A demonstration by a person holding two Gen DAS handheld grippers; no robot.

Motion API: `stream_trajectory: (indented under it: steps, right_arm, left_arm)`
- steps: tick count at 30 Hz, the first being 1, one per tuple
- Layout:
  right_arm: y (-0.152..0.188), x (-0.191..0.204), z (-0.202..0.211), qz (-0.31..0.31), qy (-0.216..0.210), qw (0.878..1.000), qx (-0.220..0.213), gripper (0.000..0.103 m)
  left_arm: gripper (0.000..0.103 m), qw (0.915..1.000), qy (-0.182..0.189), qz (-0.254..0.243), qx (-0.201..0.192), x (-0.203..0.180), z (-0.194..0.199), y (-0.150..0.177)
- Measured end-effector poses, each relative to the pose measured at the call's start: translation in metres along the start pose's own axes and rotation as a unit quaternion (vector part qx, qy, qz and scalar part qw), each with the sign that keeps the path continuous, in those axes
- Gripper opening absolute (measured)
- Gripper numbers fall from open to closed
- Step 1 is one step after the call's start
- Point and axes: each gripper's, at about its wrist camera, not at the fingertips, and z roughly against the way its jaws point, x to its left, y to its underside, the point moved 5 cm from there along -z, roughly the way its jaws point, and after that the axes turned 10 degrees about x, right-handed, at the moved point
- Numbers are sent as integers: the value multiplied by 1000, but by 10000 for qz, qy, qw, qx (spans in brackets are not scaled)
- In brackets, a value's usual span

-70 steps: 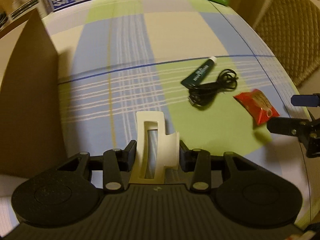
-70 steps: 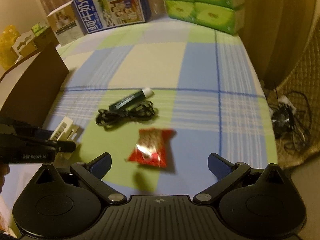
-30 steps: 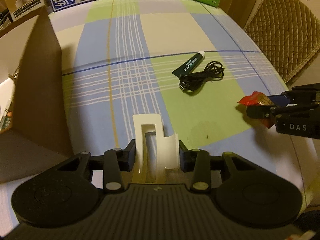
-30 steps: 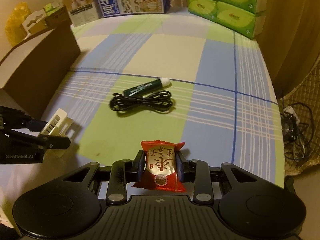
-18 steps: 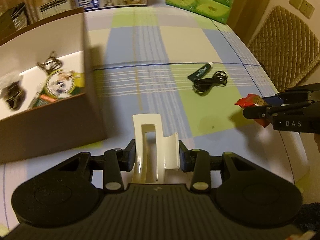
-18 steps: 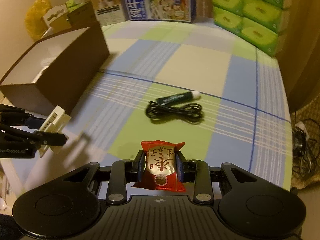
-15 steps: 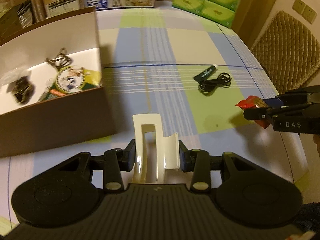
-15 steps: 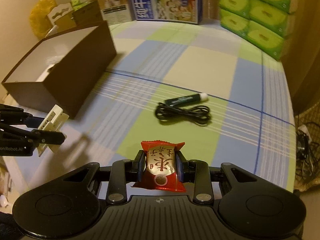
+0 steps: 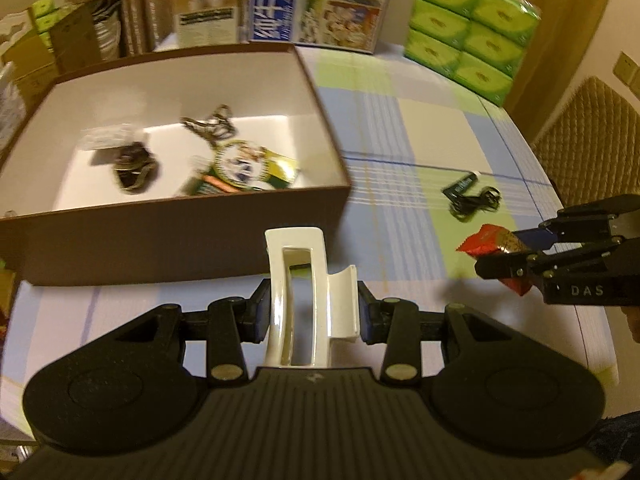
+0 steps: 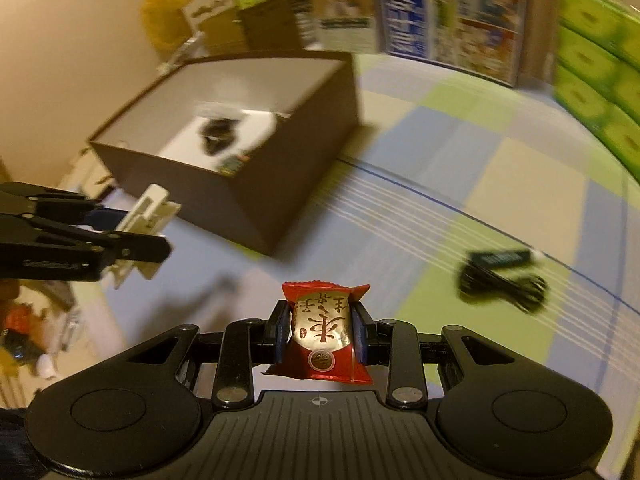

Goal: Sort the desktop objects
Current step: 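Carry the white clip into the brown box with left tool while right tool carries the candy packet there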

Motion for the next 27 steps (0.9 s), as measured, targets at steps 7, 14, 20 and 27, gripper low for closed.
stream_trajectory:
  steps: [7, 14, 20, 27]
  right_arm:
    - [-32, 48, -2, 412, -563, 9974, -158, 29]
    - [-68, 85, -4, 678, -875, 9931, -379, 29]
    - [-107, 107, -8, 700, -858, 9916, -673, 29]
    - [-150, 123, -22, 648, -610, 9921, -887, 29]
  left_arm:
    - [36, 9991, -221, 278, -210, 47, 29, 1]
    - [36, 9974, -330, 445, -450, 86, 55, -8]
    - [36, 9961, -442, 382, -662, 117, 70, -28]
    - [36, 9950, -510, 182, -838, 148, 71, -58]
